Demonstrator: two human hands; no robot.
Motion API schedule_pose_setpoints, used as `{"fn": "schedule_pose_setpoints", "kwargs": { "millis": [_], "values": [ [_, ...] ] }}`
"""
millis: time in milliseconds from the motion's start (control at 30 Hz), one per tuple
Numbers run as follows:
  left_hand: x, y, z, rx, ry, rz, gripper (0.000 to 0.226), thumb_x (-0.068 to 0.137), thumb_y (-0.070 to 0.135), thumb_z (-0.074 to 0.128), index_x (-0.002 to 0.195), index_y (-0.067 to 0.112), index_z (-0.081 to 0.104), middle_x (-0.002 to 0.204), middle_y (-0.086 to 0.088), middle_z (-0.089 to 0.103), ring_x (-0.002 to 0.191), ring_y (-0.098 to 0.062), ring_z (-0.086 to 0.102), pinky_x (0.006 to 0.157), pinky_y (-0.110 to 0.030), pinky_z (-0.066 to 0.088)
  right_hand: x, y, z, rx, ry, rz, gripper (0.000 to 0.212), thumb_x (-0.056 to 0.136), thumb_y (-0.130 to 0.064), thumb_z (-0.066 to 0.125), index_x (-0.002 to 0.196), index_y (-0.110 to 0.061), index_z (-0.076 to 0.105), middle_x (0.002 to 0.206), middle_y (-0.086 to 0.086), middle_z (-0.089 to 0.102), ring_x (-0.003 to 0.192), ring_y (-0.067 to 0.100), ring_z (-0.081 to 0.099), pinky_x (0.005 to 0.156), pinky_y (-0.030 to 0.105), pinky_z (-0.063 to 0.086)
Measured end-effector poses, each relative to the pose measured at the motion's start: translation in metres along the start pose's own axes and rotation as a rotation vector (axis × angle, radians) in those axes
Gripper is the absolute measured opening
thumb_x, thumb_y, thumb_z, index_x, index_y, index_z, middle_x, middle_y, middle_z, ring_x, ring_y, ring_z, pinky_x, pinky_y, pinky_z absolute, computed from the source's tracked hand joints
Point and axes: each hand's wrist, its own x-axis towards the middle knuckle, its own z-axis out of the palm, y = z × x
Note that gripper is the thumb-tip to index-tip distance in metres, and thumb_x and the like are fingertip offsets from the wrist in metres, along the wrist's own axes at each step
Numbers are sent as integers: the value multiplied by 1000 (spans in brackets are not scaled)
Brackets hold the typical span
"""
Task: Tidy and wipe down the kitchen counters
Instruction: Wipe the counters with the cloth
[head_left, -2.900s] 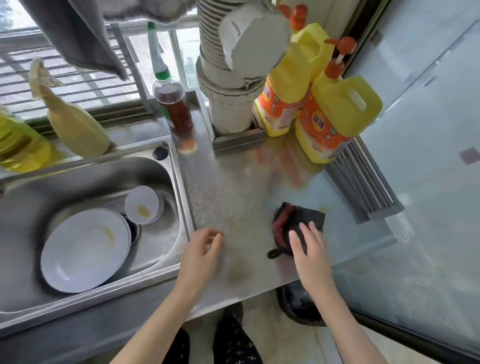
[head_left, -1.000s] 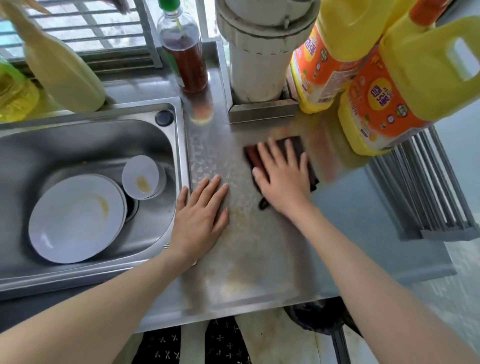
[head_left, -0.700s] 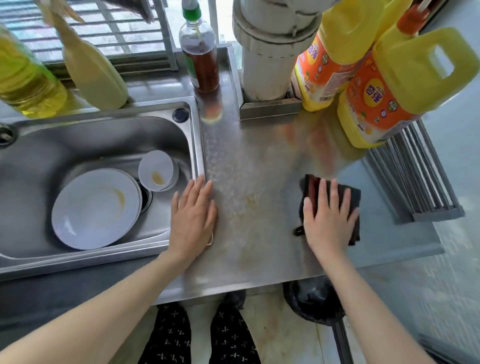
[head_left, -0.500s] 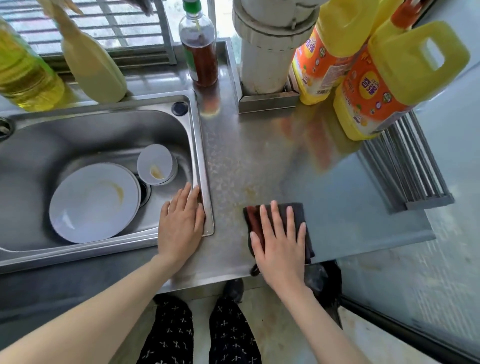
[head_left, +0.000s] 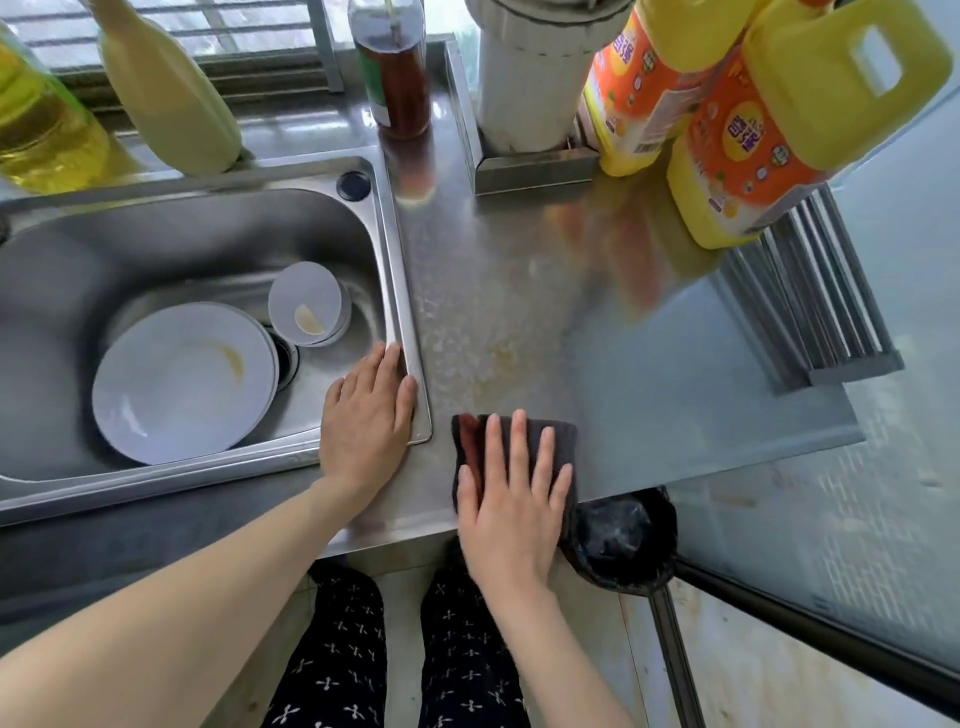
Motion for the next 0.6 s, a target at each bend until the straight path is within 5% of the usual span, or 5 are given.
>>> {"fn": "schedule_pose_setpoints", "kwargs": {
  "millis": [233,433,600],
  "values": [
    [0,-1,-1,-20,-13,-9,59,94,50,21,142,18,30,149,-4,34,133,-20,35,105,-36,27,82,2,-16,131,23,373,61,97,-47,22,150,-23,4,159,4,0,145,32,-3,114,57,3],
    [-1,4,-5,-84,-22,-51,54,95,49,27,143,24,26,151,6,27,128,-17,42,82,-37,47,71,9,-15,-69,-63,-269,59,94,-51,22,148,-27,15,156,0,18,144,30,14,112,55,14],
    [-1,3,-4,-88,-19,-54,53,95,48,29,143,25,27,151,7,27,128,-16,42,82,-36,47,146,28,-32,18,-25,185,59,97,-48,21,150,-27,5,159,0,1,145,29,-1,115,54,3]
  ]
}}
